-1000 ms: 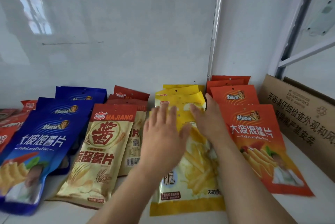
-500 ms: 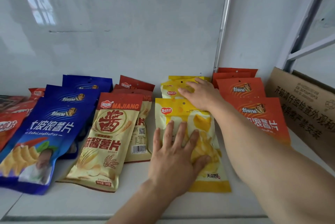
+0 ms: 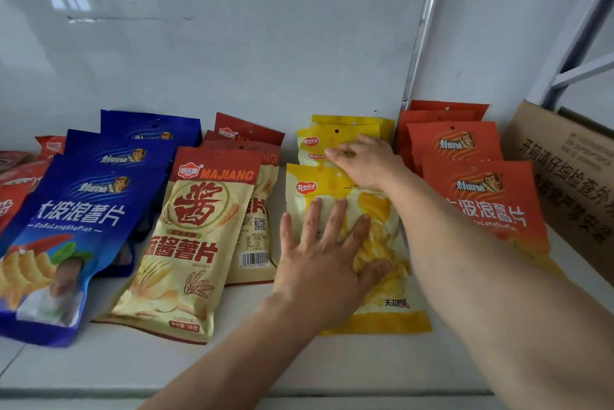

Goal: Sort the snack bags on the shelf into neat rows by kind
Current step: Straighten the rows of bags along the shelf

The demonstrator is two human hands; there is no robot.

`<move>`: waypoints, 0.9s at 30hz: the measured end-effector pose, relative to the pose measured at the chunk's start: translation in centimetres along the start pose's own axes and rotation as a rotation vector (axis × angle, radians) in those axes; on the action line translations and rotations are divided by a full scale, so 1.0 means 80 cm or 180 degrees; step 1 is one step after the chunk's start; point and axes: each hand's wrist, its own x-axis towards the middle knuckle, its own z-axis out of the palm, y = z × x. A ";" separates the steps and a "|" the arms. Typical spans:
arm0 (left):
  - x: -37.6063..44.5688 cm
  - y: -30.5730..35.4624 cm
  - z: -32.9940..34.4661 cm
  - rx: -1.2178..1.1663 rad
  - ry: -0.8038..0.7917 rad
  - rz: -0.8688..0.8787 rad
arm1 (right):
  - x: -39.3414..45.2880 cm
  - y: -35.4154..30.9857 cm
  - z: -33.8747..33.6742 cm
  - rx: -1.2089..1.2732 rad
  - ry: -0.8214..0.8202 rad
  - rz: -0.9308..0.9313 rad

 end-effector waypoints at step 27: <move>0.002 -0.004 -0.001 -0.0075 0.0038 -0.0093 | -0.089 0.017 0.015 0.2360 0.0312 0.0448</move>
